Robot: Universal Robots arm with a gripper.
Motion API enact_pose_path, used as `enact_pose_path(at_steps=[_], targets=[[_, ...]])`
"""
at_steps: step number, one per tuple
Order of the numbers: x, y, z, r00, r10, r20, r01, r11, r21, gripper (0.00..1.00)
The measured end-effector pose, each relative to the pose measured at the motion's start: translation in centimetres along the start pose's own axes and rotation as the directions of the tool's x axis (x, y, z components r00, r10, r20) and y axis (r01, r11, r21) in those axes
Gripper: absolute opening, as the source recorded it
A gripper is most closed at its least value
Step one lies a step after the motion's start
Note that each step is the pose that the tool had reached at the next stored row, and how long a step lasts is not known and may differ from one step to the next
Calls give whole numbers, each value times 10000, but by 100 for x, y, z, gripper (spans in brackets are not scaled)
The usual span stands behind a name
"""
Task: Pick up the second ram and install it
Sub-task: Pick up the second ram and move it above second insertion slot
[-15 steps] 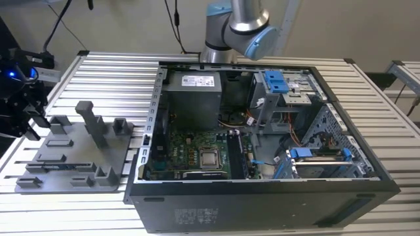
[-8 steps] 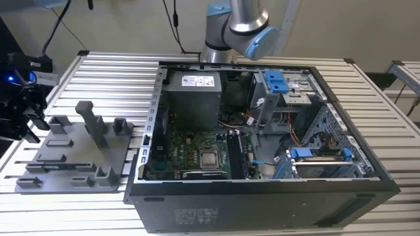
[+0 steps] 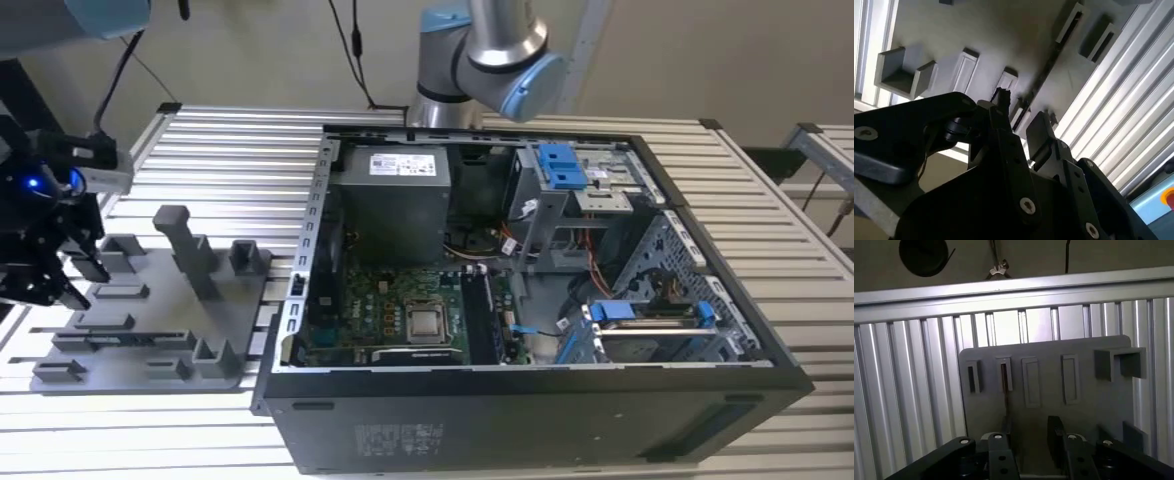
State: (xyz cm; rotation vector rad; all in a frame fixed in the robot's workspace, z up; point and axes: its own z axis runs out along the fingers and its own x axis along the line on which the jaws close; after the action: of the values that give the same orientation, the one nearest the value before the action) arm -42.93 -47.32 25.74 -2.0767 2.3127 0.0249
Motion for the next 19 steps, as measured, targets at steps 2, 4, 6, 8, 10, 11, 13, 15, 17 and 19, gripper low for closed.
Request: enact_pose_path(at_steps=[2,4,6,8,10,11,13,15,17,19], targets=[[40,-49,34,10000,-2,0,2,10000,-3,42],[77,-96,70,10000,-2,1,2,10000,-2,42],[106,-134,105,10000,-10,0,10,10000,-4,42],[117,-147,141,9999,-107,1,107,9999,-7,42],[122,-152,179,9996,-268,2,268,9996,-13,42],[124,-153,196,9994,-341,3,341,9994,-16,42],[128,-154,233,9988,-497,5,497,9988,-20,42],[134,-155,269,9983,-579,7,579,9983,-23,42],[137,-154,305,9980,-629,7,629,9980,-26,42],[138,-154,341,9975,-701,8,701,9975,-28,42]])
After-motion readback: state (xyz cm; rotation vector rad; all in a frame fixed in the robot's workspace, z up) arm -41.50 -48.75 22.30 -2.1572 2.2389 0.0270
